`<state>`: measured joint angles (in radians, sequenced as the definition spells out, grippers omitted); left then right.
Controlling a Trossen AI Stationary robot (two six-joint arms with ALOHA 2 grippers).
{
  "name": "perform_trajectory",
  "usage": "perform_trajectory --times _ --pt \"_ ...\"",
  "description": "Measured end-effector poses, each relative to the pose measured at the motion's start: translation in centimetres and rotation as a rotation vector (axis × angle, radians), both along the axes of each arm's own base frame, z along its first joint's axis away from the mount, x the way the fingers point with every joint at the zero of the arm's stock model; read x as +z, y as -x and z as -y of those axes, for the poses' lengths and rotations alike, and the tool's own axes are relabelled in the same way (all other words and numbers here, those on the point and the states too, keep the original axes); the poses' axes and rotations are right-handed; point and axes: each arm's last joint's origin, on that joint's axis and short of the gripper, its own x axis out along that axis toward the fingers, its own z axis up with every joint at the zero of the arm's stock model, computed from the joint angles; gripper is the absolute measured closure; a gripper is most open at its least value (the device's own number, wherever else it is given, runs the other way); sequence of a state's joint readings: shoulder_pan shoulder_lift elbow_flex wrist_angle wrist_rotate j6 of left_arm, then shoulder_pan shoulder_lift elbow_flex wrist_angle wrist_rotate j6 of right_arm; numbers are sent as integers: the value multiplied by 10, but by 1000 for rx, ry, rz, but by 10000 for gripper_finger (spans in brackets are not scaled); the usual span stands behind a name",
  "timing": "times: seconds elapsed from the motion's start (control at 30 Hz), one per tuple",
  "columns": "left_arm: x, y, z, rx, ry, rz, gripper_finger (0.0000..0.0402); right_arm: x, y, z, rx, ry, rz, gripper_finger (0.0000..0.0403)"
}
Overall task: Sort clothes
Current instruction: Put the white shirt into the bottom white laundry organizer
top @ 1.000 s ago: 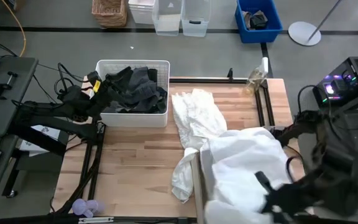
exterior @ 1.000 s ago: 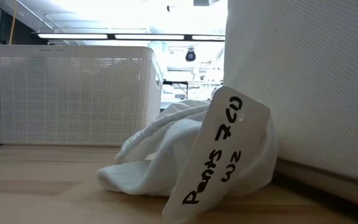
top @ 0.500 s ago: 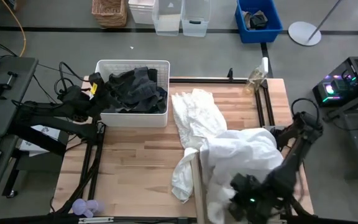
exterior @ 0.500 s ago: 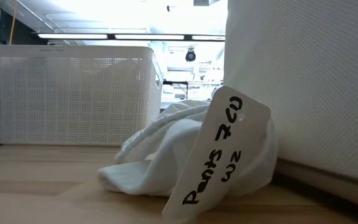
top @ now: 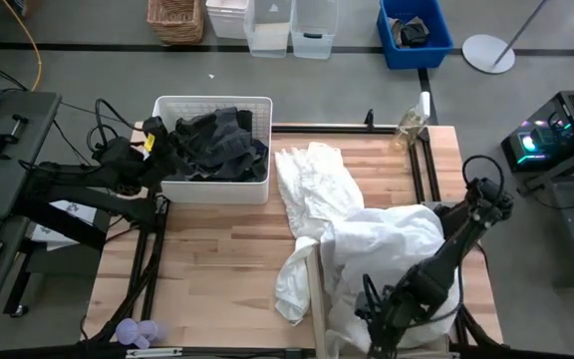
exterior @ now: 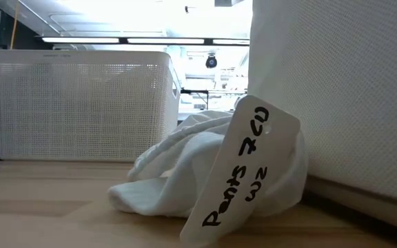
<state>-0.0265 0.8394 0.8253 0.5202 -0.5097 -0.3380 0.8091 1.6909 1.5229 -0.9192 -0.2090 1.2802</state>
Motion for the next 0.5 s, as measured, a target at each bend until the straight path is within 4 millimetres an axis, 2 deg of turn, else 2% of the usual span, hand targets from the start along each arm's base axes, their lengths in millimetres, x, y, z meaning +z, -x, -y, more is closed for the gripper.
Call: perform_trajectory --times 0.13,0.27,0.4,0.5 --pt "0 -1 1 -4 -37 -21 201 34 -13 16 24 -45 20 179" --pt "-1 -1 1 0 -61 -42 201 77 -15 48 15 38 30 164" --pt "-3 -2 1 -1 -62 -68 201 108 -7 93 -201 313 36 166" --pt "-4 -2 1 -1 -62 -77 201 120 -11 123 -352 331 116 167"
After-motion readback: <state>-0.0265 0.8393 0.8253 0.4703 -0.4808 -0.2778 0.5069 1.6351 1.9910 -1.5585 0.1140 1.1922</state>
